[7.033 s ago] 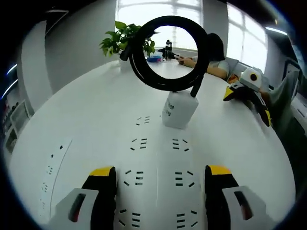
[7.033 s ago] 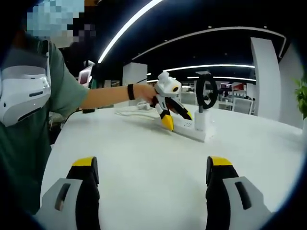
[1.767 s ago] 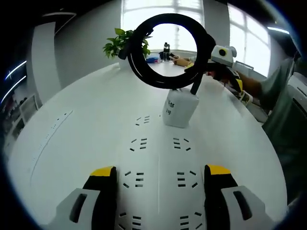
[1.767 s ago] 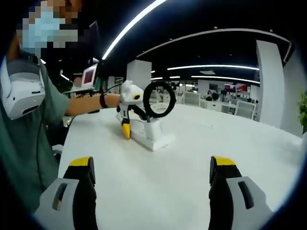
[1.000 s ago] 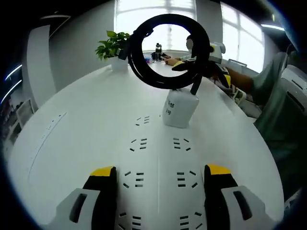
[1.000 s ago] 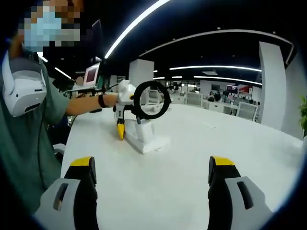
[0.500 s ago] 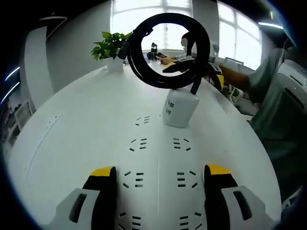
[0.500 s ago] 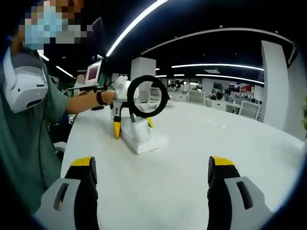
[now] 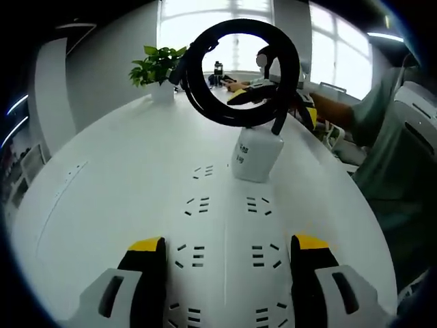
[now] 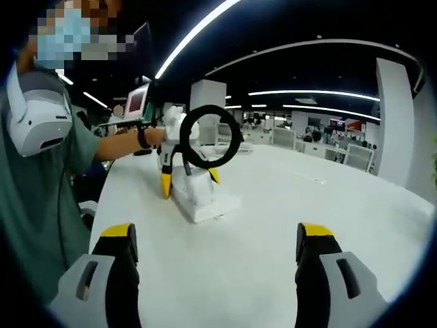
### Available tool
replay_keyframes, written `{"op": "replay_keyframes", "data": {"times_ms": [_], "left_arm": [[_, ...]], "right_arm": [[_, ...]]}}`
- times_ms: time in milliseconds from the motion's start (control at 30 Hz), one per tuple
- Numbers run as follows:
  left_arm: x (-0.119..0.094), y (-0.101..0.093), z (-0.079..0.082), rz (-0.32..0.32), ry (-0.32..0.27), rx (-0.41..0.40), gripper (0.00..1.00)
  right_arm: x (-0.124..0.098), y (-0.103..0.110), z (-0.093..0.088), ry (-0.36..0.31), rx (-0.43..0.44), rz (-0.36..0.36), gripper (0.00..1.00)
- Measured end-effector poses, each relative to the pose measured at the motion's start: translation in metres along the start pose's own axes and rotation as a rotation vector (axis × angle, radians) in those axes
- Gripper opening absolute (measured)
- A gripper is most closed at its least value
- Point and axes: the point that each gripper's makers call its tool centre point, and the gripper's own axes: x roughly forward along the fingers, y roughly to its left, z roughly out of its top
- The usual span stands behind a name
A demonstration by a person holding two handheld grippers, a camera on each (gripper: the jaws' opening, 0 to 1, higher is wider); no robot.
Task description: Straighten the power strip on the desk, plug the charger into it
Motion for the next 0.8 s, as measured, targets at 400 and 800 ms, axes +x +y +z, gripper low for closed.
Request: {"op": "replay_keyframes", "data": {"times_ms": [400,800], "left_arm": [[-0.0017,-0.0034,-0.0011,0.008,0.001,-0.007,0.75],[-0.0028,-0.0041,-0.0007,0.002,-0.027,-0.004,0.76]], "right_arm": [[0.0025,0.0029,-0.0005,0.004,-0.008,0.002,0.94],[0.0049,0.0042,0.0018,0.008,-0.020,0.004,0.95]]}}
